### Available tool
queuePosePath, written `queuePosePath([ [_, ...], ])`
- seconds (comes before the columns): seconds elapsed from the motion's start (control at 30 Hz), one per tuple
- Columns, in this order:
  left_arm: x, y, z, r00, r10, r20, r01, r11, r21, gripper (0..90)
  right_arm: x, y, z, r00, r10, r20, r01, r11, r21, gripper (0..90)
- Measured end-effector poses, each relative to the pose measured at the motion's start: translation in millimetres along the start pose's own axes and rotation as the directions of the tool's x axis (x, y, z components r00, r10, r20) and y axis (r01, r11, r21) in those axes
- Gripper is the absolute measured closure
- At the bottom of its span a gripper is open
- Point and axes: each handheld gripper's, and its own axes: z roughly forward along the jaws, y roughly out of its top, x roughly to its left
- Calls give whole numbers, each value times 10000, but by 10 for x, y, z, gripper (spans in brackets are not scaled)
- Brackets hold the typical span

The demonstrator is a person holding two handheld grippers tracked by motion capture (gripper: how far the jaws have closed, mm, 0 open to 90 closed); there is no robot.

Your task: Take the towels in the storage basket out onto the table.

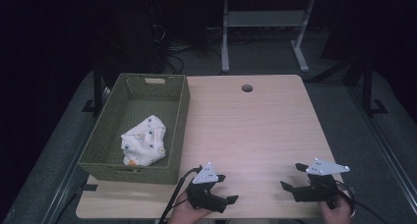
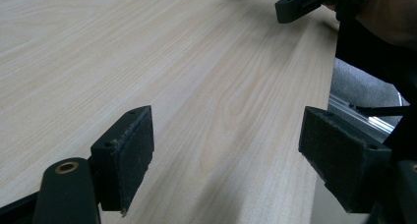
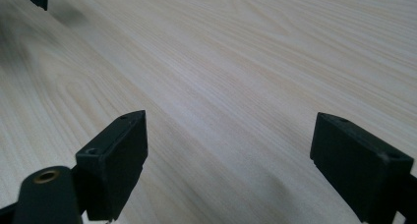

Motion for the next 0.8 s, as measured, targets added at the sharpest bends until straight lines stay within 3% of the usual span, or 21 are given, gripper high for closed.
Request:
queuePosePath([
  [0.5, 65, 54, -61, 9988, -368, 322, 371, 9993, -100, 208, 11, 12, 27, 10000, 67, -12, -67, 10000, 55, 140],
  [0.8, 77, 215, -120, 9986, -215, 488, 228, 9994, -263, 200, 15, 11, 29, 10000, 67, 50, -68, 9999, 81, 140],
])
